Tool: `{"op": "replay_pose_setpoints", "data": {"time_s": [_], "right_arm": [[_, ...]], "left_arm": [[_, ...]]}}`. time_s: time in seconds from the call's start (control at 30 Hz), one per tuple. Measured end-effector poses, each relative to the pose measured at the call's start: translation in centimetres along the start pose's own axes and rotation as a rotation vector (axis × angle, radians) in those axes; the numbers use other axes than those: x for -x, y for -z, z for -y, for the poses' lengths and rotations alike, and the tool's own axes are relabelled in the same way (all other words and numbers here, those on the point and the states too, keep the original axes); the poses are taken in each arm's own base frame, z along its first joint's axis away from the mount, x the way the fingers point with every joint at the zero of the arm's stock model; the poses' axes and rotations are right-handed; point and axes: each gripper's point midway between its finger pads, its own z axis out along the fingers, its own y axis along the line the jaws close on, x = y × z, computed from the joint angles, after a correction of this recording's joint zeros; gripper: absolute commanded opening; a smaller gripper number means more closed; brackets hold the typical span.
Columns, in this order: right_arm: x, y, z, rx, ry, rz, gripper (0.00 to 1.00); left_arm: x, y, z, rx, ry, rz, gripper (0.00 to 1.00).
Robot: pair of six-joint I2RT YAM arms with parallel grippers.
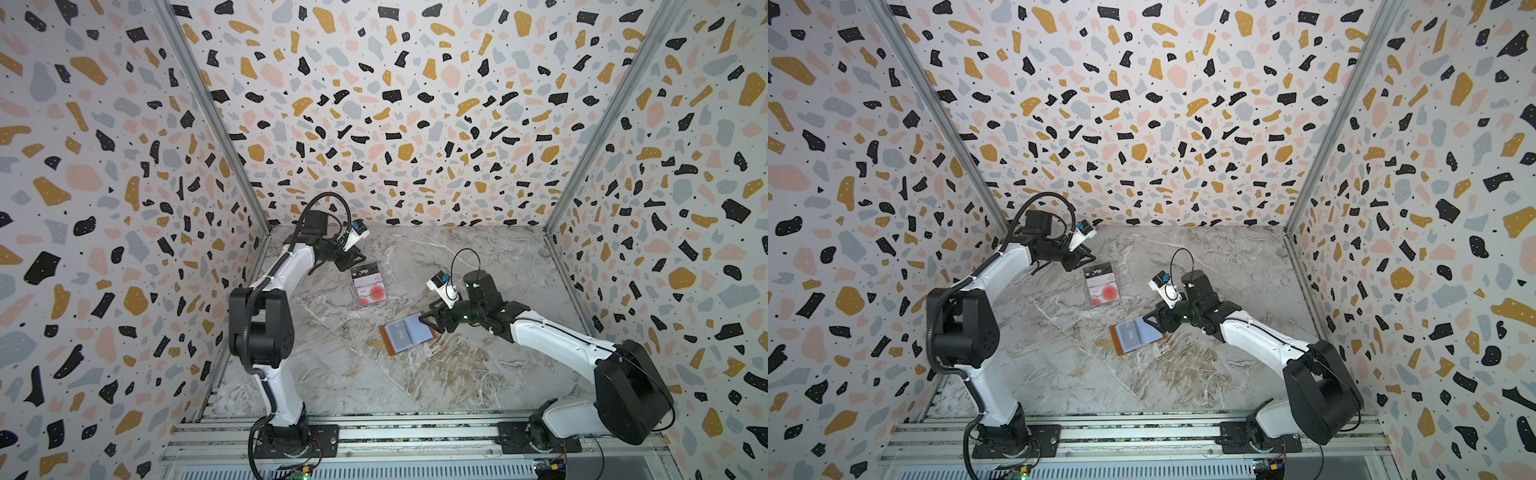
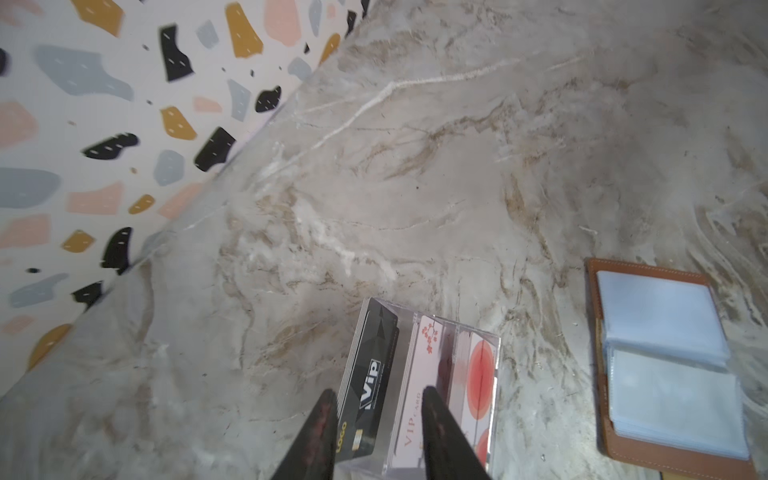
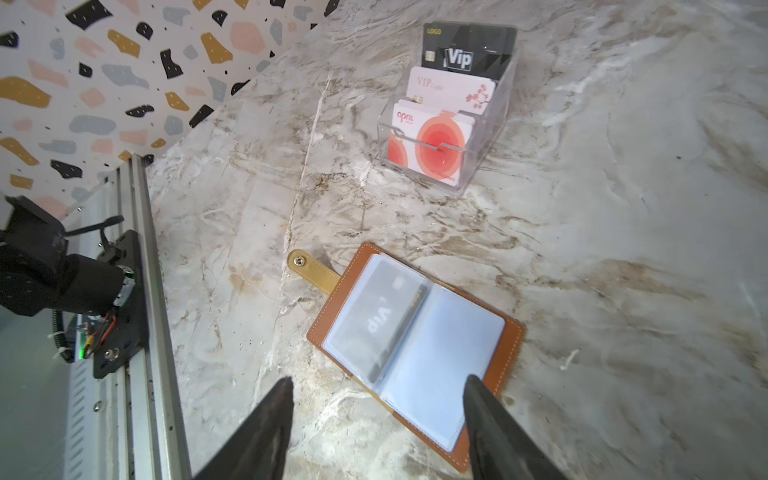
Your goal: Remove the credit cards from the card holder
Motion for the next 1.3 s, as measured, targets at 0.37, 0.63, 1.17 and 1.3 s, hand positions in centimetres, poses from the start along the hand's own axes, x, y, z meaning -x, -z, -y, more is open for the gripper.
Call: {"op": "replay_pose_setpoints", "data": {"time_s": [0.37, 0.63, 1.17, 1.3], "right_arm": [[-3.6, -5.0, 0.4, -0.111, -0.08, -0.106, 0.71], [-1.3, -5.9, 1.6, -0.162, -0.106, -0.074, 0.71], [-4.4, -10.5, 0.4, -0.212, -0.042, -0.255, 0.73], [-6.0, -10.9, 0.2, -0.223, -0.026, -0.309, 0.72]], "left_arm": [[-4.5, 2.7, 15.3, 0.065, 0.229, 0.097, 0.33], [-12.0, -1.8, 20.4, 0.064, 0.47, 0.014, 0.18], [-15.6, -3.8, 20.8, 0.096, 0.659, 0.019, 0.1], [-14.9, -3.9, 21.4, 0.066, 0.653, 0.041, 0.1]]}}
